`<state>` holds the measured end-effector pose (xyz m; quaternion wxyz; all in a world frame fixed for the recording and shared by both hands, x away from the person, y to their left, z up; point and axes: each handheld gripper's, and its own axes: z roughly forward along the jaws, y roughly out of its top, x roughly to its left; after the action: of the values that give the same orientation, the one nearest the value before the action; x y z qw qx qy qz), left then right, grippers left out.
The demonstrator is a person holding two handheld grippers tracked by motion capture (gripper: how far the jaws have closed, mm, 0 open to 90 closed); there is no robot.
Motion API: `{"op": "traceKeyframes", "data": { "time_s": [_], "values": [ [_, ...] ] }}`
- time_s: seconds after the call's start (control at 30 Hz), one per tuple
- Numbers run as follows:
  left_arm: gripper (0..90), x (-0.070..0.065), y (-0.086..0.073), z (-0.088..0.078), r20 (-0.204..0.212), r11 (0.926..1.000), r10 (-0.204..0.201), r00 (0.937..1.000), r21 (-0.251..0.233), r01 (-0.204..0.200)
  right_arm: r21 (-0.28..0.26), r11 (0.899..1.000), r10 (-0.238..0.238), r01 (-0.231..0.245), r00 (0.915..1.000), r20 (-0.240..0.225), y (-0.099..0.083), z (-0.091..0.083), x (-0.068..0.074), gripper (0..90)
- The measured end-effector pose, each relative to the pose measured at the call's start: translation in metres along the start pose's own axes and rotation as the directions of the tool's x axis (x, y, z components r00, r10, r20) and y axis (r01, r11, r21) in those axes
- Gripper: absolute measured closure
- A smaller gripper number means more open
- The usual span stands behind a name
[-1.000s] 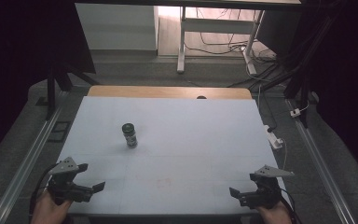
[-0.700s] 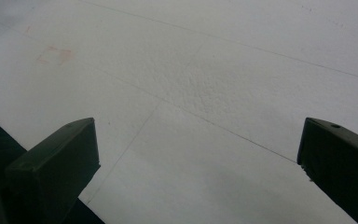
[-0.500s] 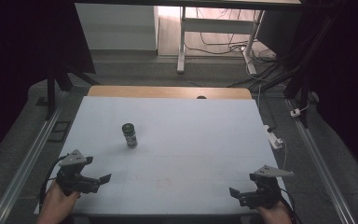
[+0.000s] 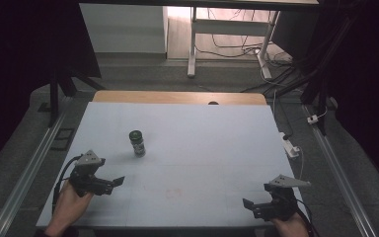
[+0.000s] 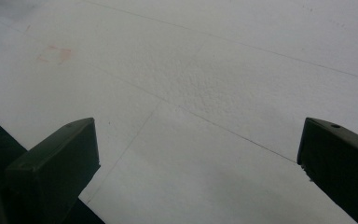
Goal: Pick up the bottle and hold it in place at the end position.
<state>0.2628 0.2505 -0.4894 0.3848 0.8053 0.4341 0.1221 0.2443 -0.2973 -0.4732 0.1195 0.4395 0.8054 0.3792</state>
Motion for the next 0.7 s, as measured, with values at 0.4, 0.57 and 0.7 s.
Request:
{"op": "traceKeyframes", "data": {
  "time_s": [0.4, 0.57, 0.7],
  "values": [
    [0.0, 0.012, 0.024, 0.022, -0.001, 0.9999, -0.007, 1.0, -0.009, 0.007, 0.001, 1.0, 0.0, 0.0, 1.0, -0.004, 0.0, 0.0, 0.0, 0.0],
    [0.1, 0.019, 0.034, 0.032, -0.013, 0.9999, 0.0, 0.9999, -0.011, 0.0, 0.001, 1.0, 0.0, 0.0, 1.0, -0.005, 0.0, 0.0, 0.0, 0.0],
    [0.1, 0.025, 0.042, 0.041, -0.019, 0.9999, -0.003, 0.9998, -0.012, 0.003, 0.002, 1.0, -0.001, 0.001, 1.0, -0.006, 0.0, 0.0, 0.0, 0.0]
  ]
}}
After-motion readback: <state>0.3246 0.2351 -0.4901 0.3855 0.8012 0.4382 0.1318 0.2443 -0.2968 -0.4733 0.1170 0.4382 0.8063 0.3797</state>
